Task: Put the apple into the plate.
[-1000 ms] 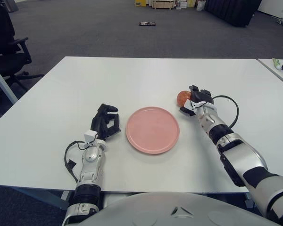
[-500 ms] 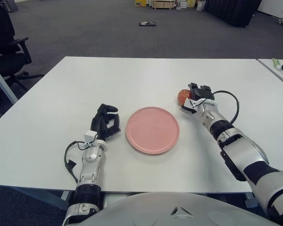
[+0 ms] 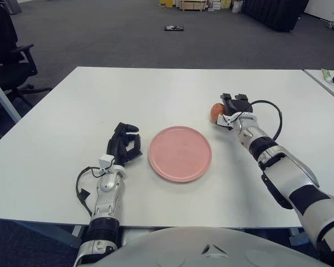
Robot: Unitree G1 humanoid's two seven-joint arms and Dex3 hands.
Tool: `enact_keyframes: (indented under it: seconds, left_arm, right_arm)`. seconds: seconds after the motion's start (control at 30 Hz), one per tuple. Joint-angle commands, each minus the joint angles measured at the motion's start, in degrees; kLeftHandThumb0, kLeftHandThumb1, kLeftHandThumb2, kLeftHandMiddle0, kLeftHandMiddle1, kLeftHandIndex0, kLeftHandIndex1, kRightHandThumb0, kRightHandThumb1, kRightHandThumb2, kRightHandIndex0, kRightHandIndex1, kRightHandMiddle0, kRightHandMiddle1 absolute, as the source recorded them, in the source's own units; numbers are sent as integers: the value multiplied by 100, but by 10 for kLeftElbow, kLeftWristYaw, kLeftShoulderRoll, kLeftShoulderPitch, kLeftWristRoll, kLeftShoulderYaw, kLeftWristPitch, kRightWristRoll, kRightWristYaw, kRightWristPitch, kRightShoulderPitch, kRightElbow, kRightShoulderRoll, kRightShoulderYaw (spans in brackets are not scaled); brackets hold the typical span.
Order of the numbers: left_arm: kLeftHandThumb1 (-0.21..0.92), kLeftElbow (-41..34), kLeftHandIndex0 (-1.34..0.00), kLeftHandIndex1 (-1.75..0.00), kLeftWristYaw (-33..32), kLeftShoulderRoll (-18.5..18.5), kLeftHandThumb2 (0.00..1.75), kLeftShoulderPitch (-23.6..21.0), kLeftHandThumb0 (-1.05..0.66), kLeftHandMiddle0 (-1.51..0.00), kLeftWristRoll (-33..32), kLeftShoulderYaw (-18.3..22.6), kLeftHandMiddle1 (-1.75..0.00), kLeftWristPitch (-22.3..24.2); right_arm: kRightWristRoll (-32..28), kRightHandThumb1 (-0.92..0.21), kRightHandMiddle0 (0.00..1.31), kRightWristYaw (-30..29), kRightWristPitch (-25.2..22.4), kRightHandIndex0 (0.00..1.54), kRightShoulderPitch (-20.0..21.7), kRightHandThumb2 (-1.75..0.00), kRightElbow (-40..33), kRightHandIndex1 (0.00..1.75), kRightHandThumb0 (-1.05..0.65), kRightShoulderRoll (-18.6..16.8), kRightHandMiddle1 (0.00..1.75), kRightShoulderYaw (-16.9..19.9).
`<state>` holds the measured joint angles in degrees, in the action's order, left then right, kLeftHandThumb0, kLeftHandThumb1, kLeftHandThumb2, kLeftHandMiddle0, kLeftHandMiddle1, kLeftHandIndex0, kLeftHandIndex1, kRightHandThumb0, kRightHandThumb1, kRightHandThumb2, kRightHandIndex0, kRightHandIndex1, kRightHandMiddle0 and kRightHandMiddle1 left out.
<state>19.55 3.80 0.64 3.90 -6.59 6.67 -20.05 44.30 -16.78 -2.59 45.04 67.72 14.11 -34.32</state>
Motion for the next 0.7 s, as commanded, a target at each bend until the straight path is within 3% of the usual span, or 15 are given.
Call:
enact_keyframes:
  seconds: [0.0,0.1,0.13,0.17,0.2,0.37,0.67]
  left_arm:
    - [53,22,-44,-175,0,1,106,13,-41,-81,-5,3,-175,31]
    - [53,21,-44,-175,-1,0,106,14,-41,-81,-4,3,-175,33]
    - [53,21,-44,-175,-1,0,106,14,-41,-81,-4,3,-175,34]
    - [53,21,-44,-175,-1,0,105,15,-41,-81,-3,3,-175,33]
    - [54,21,-44,-175,-1,-1,105,15,-41,-80,-3,3,-175,33]
    - [54,20,-43,-175,-1,-2,104,16,-41,-79,-2,3,-175,32]
    - [55,18,-43,-175,-1,-2,104,18,-41,-79,-4,4,-175,35]
  right_arm:
    - [22,-52,0,-12,18,5,13,-103,18,88,-50,-4,85,-23]
    - [26,-46,1,-13,28,14,14,-110,27,132,-49,-3,140,-31]
    - [27,-46,2,-13,32,16,14,-111,30,137,-49,-3,147,-33]
    - [27,-52,14,-9,38,19,13,-103,33,146,-45,-3,157,-35]
    - [26,-53,21,-6,42,34,12,-99,35,142,-29,-3,163,-36]
    - [15,-44,33,10,73,61,8,-108,37,144,-5,1,173,-33]
    - [-18,-26,41,32,115,72,-6,-136,35,163,-1,4,175,-4]
